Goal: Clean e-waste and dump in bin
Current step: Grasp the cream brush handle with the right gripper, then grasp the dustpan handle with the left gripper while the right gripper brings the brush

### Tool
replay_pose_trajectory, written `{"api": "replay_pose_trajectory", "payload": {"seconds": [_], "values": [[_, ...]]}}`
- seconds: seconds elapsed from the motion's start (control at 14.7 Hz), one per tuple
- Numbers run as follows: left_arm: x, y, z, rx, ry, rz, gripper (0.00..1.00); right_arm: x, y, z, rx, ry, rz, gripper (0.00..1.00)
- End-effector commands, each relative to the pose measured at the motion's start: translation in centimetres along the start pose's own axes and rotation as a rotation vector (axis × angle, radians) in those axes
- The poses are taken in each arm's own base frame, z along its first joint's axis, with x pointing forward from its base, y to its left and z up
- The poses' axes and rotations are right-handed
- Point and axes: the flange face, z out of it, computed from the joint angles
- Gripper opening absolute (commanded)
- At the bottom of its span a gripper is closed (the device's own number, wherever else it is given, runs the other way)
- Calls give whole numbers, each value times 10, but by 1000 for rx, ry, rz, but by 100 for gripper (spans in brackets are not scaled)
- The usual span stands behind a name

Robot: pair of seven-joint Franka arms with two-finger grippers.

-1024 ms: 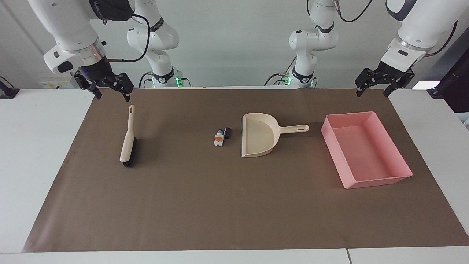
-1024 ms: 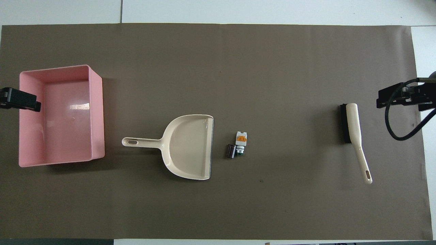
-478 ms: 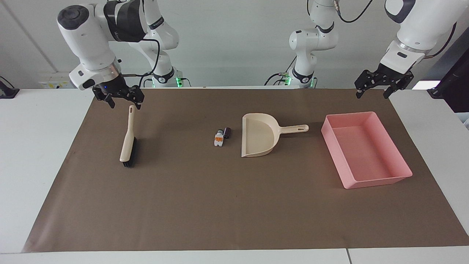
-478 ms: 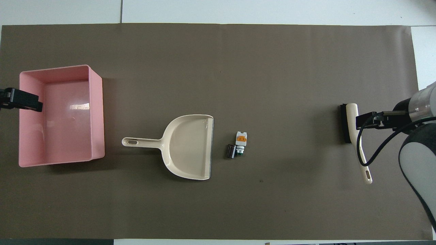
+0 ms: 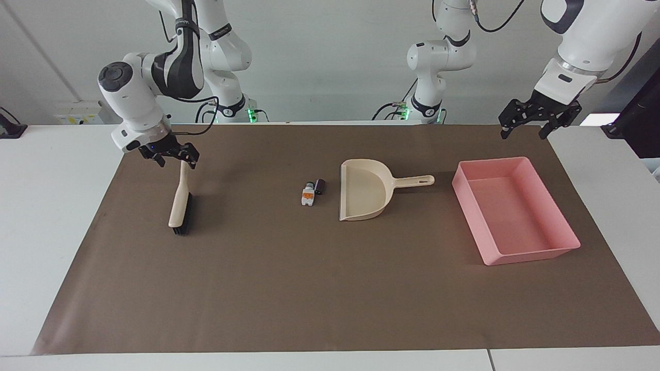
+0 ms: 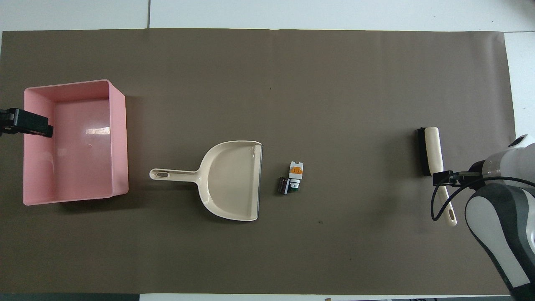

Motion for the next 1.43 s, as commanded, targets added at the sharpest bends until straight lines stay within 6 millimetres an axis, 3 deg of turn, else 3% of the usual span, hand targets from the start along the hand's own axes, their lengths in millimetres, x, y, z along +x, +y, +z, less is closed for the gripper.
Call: {"api": "replay_pose_trajectory", "payload": {"seconds": [0.0, 0.48, 0.61, 0.96, 1.09, 1.16, 1.37], "values": [[-9, 0, -1, 21, 14, 14, 99, -13, 14, 29, 3, 26, -27, 100], [-8, 4, -2, 23, 17, 23, 99, -22, 18, 51, 4, 28, -50, 99], [-9, 4, -1, 21, 14, 21, 99, -22, 18, 51, 3, 25, -51, 91], [-9, 5, -2, 21, 12, 24, 99, -23, 18, 53, 6, 7, -53, 47], [-9, 5, -2, 20, 8, 21, 99, -24, 14, 52, 6, -13, -69, 8], [-9, 5, -2, 22, 8, 20, 99, -23, 13, 50, 6, -22, -72, 0], [-8, 5, -2, 23, 18, 18, 99, -12, 9, 32, 7, -48, -83, 0]]}}
